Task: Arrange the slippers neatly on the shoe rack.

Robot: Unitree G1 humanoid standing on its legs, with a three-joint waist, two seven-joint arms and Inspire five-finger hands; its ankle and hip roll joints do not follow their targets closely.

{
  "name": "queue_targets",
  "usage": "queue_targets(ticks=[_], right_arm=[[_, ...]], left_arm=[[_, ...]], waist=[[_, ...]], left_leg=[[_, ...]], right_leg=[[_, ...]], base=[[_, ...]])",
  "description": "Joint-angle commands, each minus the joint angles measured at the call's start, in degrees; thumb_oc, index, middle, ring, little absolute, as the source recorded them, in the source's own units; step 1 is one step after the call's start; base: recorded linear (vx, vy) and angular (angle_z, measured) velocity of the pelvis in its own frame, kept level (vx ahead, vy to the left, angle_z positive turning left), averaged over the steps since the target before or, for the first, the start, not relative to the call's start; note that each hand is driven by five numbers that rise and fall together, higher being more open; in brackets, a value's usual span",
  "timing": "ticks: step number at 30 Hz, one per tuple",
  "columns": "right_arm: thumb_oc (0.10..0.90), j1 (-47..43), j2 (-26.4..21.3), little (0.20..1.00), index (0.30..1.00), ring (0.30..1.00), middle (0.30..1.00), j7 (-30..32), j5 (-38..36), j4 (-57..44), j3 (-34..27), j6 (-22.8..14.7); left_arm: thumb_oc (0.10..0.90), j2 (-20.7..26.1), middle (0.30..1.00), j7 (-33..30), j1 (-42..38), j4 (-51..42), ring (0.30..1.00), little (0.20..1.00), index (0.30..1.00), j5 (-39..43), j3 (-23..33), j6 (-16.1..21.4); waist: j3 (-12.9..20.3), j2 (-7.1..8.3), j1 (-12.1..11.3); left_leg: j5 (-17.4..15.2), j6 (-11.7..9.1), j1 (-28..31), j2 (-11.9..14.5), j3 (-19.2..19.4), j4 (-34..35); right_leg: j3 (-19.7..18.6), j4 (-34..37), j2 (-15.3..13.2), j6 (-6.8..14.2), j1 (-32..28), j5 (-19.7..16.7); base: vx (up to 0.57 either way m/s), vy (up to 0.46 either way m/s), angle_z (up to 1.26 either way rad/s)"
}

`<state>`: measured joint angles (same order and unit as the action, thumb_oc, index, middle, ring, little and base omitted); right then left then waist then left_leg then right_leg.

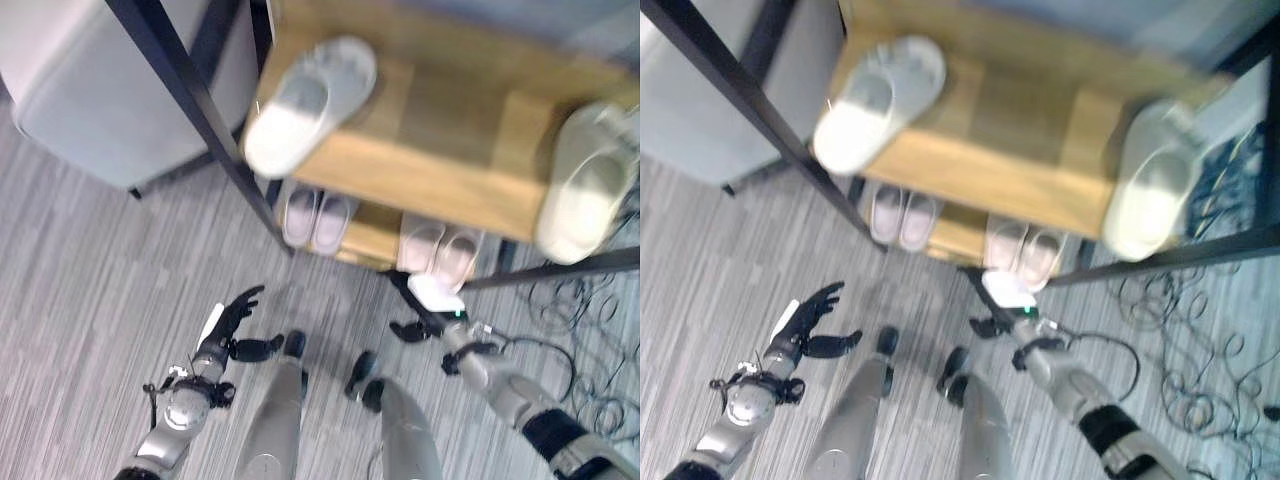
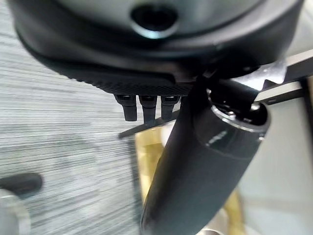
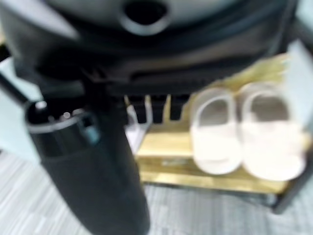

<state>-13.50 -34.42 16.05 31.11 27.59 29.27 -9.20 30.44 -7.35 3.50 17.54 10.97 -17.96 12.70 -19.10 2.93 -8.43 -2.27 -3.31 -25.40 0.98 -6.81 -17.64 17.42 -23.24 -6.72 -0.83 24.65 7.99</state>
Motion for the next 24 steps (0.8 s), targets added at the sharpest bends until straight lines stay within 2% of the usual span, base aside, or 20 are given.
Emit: queue_targets(ticks=[1, 3, 4, 5, 7, 10, 14, 18, 19, 24], right_arm=[[0.8, 2.03, 1.91, 0.9, 0.9, 0.9, 0.9, 1.52, -1.74, 8.93, -1.99, 0.3], [0.8, 3.76, 4.38, 0.9, 0.9, 0.9, 0.9, 1.41, -2.16, 15.87, -2.7, 1.52], [0.8, 3.76, 4.5, 0.9, 0.9, 0.9, 0.9, 1.53, -2.12, 16.06, -2.64, 1.45], [0.8, 3.75, 4.52, 0.9, 0.9, 0.9, 0.9, 1.55, -2.12, 16.09, -2.63, 1.44], [0.8, 5.75, 6.71, 0.9, 0.9, 0.9, 0.9, 1.04, -2.51, 21.65, -3.55, 2.13], [0.8, 7.38, 8.76, 0.9, 0.9, 0.9, 0.9, 1.21, -2.74, 26.85, -4.22, 2.91], [0.8, 8.5, 10.23, 0.9, 0.9, 0.9, 0.9, 1.12, -3.11, 30.46, -5.08, 3.71], [0.8, 9.58, 11.4, 0.9, 0.9, 0.9, 0.9, 1.24, -3.55, 34.21, -6.56, 5.41], [0.8, 9.54, 11.41, 0.9, 0.9, 0.9, 0.9, 1.26, -3.55, 34.25, -6.51, 5.39], [0.8, 10.85, 12.52, 0.9, 0.9, 0.9, 0.9, 1.21, -3.66, 35.15, -7.53, 6.33]], left_arm=[[0.8, -0.54, 0.9, 1.4, 1.45, -0.71, 0.9, 0.9, 0.9, -2.58, -0.92, 1.99], [0.8, -0.89, 0.9, 1.97, 1.82, -0.19, 0.9, 0.9, 0.9, -2.89, -0.78, 1.44], [0.8, -0.85, 0.9, 1.97, 1.9, -0.21, 0.9, 0.9, 0.9, -2.9, -0.79, 1.42], [0.8, -0.83, 0.9, 1.97, 1.91, -0.22, 0.9, 0.9, 0.9, -2.9, -0.79, 1.42], [0.8, -0.89, 0.9, 2.64, 2.32, -1.31, 0.9, 0.9, 0.9, -3.8, -1.01, 1.29], [0.8, -0.81, 0.9, 3.45, 3.18, -3.44, 0.9, 0.9, 0.9, -3.73, -0.87, 1.3], [0.8, -0.84, 0.9, 4.74, 4.44, -6.82, 0.9, 0.9, 0.9, -1.48, -0.07, 1.31], [0.8, -1.32, 0.9, 6.86, 6.64, -13.89, 0.9, 0.9, 0.9, 6.48, 1.85, 1.23], [0.8, -1.29, 0.9, 6.9, 6.73, -14.04, 0.9, 0.9, 0.9, 6.54, 1.93, 1.13], [0.8, -3.45, 0.9, 7.99, 6.94, -19.58, 0.9, 0.9, 0.9, 12.48, 2.76, 0.78]], waist=[[7.19, -0.58, 0.26], [9.97, -1.34, 0.47], [9.91, -1.35, 0.45], [9.82, -1.36, 0.44], [12.43, -1.96, 0.95], [13.92, -2.75, 1.45], [14.7, -3.72, 1.86], [14.73, -6.01, 2.5], [14.7, -6.02, 2.49], [14.83, -8.09, 3.07]], left_leg=[[6.74, -3.48, 7.9, 1.51, -2.8, 14.83], [8.65, -3.59, 12.71, 2.21, -2.21, 19.92], [8.89, -3.61, 13.12, 2.29, -2.2, 20.4], [8.96, -3.61, 13.3, 2.32, -2.2, 20.55], [8.47, -3.53, 16.34, 2.28, -1.17, 22.64], [8.35, -3.87, 18.11, 1.86, -0.53, 22.64], [8.08, -3.92, 19.36, 1.6, 0.28, 22.64], [7.83, -3.66, 20.37, 1.11, 1.25, 22.64], [7.82, -3.65, 20.42, 1.12, 1.3, 22.64], [7.05, -3.34, 21.74, 0.68, 2.42, 22.64]], right_leg=[[2.34, 15.45, 2.25, 4.81, -11.59, -1.92], [1.59, 20.53, 3.14, 5.19, -16.09, -3.27], [1.61, 20.97, 3.25, 5.2, -16.47, -3.5], [1.61, 21.11, 3.29, 5.2, -16.64, -3.57], [1.1, 25.23, 3.66, 5.56, -20.6, -4.57], [0.4, 28.18, 3.85, 5.69, -23.55, -5.36], [-0.54, 28.24, 3.79, 5.87, -24.54, -4.86], [-1.83, 28.24, 3.32, 6.07, -24.88, -4.6], [-1.87, 28.24, 3.33, 6.07, -24.9, -4.61], [-2.67, 28.24, 2.75, 6.46, -25.62, -4.48]], base=[[0.14, -0.051, -0.06], [0.18, -0.062, -0.03], [0.12, -0.038, -0.02], [0.05, -0.014, 0.0], [0.16, -0.038, 0.03], [0.1, -0.027, -0.05], [0.04, -0.023, -0.13], [0.0, -0.002, -0.01], [-0.01, 0.018, -0.07], [0.02, 0.012, -0.16]])
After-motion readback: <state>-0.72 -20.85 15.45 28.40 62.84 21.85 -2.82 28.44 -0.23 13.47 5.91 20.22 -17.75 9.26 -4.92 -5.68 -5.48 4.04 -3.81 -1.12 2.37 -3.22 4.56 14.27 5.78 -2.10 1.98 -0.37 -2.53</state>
